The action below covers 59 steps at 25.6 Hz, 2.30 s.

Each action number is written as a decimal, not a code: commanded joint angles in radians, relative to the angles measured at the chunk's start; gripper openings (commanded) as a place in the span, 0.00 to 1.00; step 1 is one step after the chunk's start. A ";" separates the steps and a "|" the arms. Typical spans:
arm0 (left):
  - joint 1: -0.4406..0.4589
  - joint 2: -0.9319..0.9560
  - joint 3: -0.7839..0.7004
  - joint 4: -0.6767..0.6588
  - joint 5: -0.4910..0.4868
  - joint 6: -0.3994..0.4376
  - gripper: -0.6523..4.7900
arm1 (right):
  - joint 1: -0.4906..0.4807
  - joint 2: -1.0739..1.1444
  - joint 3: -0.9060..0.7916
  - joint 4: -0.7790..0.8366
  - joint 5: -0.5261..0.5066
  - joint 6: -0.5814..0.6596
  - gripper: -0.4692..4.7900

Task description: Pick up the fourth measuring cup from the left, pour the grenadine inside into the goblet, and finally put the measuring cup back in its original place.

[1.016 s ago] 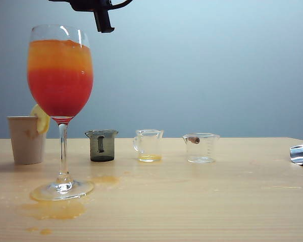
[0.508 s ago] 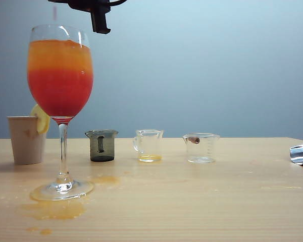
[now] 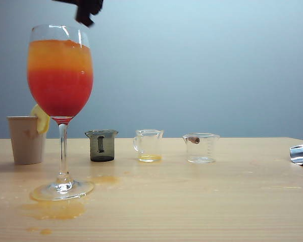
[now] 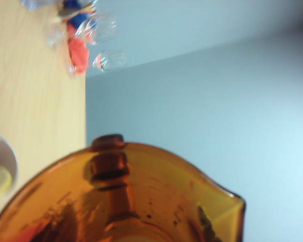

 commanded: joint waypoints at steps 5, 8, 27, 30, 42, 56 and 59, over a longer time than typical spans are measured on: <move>-0.001 -0.002 0.003 0.003 0.001 0.001 0.12 | -0.004 -0.040 0.004 -0.026 0.037 0.534 0.22; -0.001 -0.002 0.003 0.003 0.001 0.001 0.12 | -0.014 -0.070 0.004 -0.091 0.013 0.738 0.22; -0.001 -0.002 0.003 0.003 0.001 0.001 0.12 | -0.143 -0.165 0.001 -0.277 -0.147 1.242 0.38; -0.001 -0.002 0.003 0.003 0.001 0.001 0.12 | -0.175 -0.190 -0.011 -0.306 -0.137 1.251 0.40; -0.001 -0.002 0.003 0.003 0.001 0.001 0.12 | -0.318 -0.441 -0.319 -0.237 -0.003 1.306 0.50; -0.001 -0.002 0.003 0.003 0.001 0.001 0.12 | -0.524 -0.590 -0.618 -0.205 0.196 1.394 0.70; -0.001 -0.002 0.003 0.003 0.001 0.001 0.12 | -0.553 -0.541 -0.667 -0.098 0.215 1.397 0.70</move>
